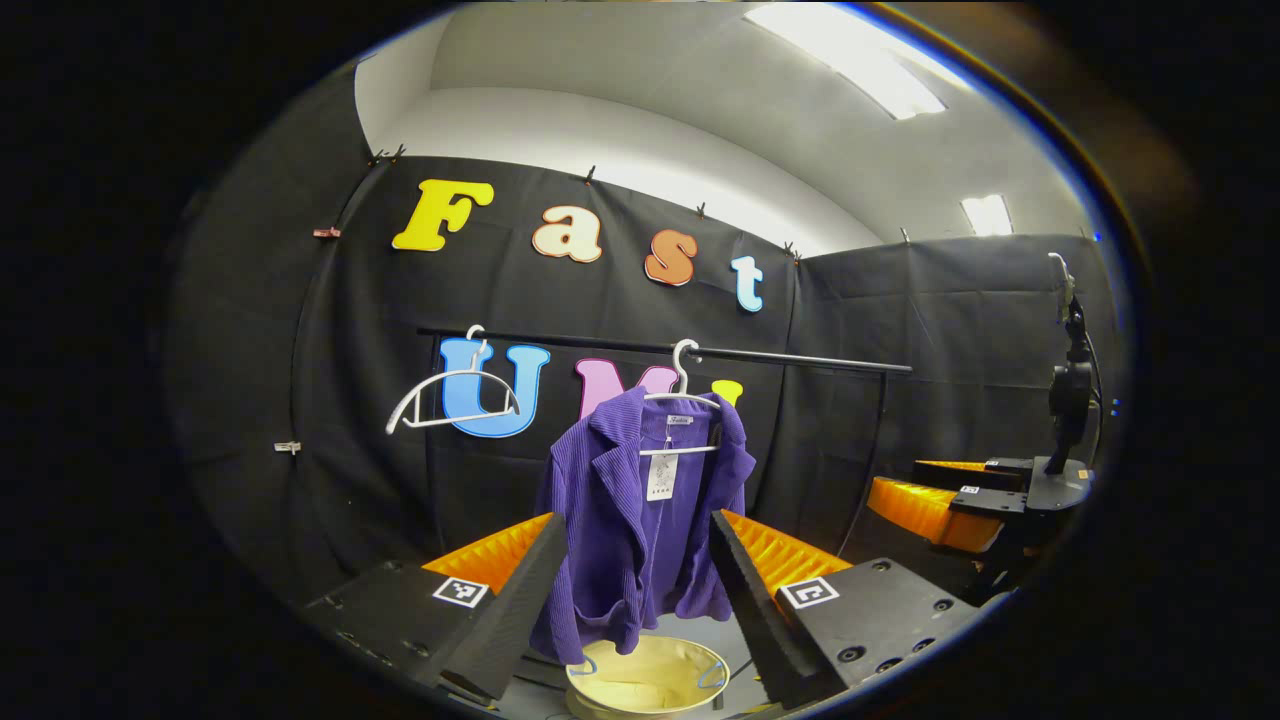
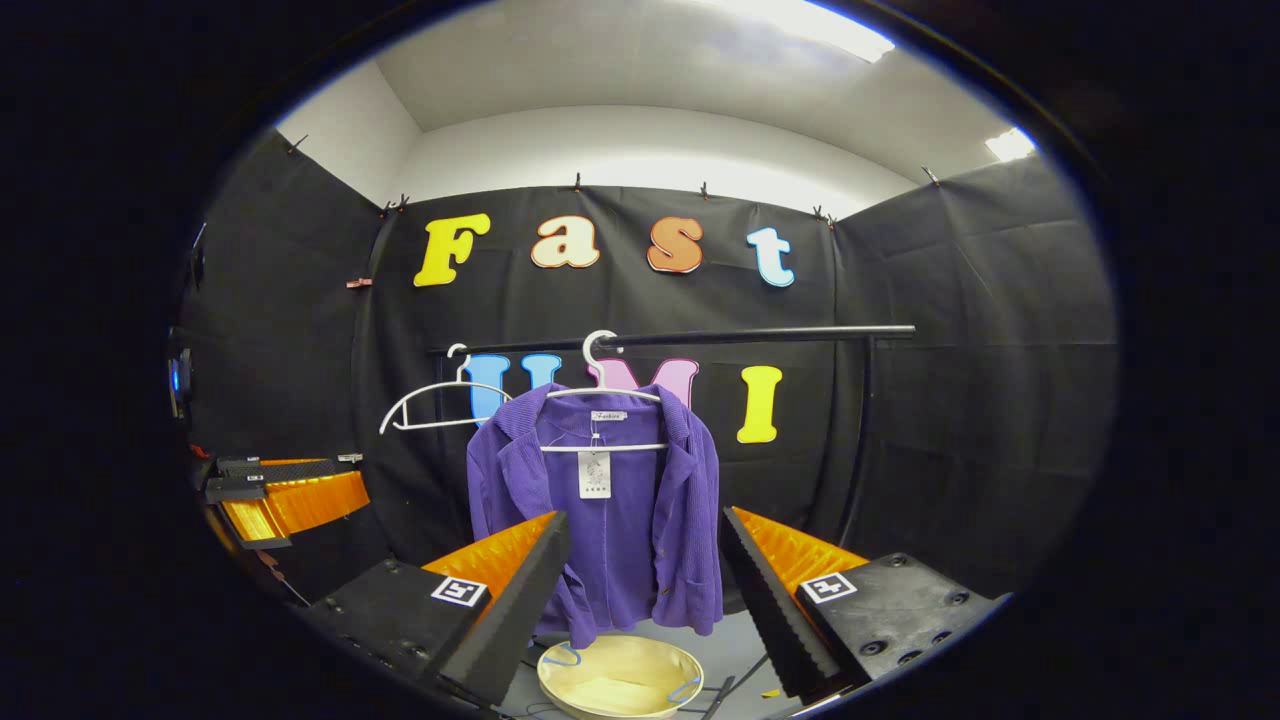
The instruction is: Grasp the clothes on the hanger with both hands and then place them into the laundry hamper below.
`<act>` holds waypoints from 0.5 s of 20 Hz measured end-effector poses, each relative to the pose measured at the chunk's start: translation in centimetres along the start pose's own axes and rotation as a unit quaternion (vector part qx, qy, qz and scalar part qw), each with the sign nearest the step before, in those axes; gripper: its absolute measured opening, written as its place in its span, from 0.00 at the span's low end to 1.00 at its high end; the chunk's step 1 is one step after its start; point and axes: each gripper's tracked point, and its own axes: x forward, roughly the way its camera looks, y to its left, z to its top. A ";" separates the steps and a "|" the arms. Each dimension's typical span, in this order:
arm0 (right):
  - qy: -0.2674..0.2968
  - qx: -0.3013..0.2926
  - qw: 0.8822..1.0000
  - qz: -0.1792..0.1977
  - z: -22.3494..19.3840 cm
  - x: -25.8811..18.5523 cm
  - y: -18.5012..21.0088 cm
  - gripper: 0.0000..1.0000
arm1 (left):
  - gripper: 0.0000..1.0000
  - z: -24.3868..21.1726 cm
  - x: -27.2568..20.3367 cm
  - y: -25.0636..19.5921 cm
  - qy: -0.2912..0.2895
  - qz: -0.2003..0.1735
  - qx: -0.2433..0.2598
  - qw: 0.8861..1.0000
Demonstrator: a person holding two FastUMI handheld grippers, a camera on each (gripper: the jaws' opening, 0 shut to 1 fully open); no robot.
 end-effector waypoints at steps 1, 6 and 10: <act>0.001 0.002 1.000 0.003 -0.3 0.8 0.0 0.98 | 0.90 0.0 0.7 0.1 0.000 0.000 0.002 1.000; 0.011 0.015 0.999 0.033 -3.0 7.0 -0.1 0.98 | 0.90 -1.8 5.6 -0.5 0.010 0.008 -0.004 1.000; 0.033 0.037 0.997 0.066 -6.3 13.8 -1.4 1.00 | 0.89 -4.0 10.7 -1.8 0.016 0.024 -0.020 0.999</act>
